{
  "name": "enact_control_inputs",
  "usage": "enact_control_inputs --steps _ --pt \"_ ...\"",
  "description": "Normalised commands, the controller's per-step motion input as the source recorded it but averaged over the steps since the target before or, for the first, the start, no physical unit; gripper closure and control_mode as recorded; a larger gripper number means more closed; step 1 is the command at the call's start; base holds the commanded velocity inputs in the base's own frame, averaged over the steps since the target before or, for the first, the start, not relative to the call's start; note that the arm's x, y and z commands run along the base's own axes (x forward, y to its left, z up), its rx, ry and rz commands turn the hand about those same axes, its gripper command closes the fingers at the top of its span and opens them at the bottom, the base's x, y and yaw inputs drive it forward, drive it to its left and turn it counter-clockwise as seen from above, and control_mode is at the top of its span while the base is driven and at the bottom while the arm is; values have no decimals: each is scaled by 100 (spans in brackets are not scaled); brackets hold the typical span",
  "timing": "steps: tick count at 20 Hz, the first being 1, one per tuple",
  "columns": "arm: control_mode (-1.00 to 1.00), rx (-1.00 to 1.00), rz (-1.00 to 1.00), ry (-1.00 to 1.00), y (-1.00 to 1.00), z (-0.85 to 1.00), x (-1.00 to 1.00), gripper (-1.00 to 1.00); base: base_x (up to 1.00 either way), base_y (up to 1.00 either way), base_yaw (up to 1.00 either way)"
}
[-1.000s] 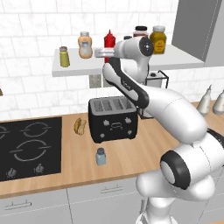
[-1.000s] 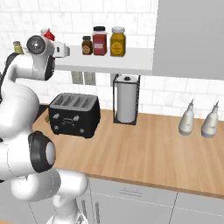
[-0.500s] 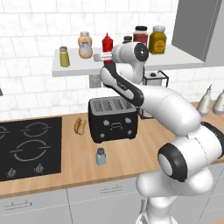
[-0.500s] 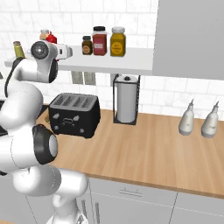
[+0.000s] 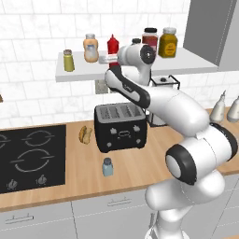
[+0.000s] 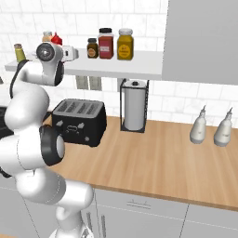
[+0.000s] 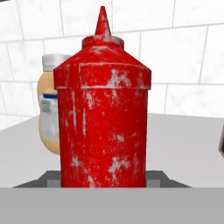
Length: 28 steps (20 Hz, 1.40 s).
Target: Put the shaker and condiment bottle from the counter next to their counterparts in the cabinet.
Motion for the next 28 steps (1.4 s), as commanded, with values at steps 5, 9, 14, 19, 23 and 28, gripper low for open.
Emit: enact_control_inputs --steps 5,9,14,19,23,28 --pt "-100 0 0 0 12 -13 28 100 0 0 0" --pt "-100 0 0 -4 11 -14 33 100 0 0 0" --pt "-100 0 0 -10 11 -21 32 100 0 0 0" --pt "-100 0 0 -6 7 -18 29 100 0 0 0" --pt "-100 0 0 0 1 -8 32 100 0 0 0" --pt "-100 2 0 0 1 -10 40 100 0 0 0"
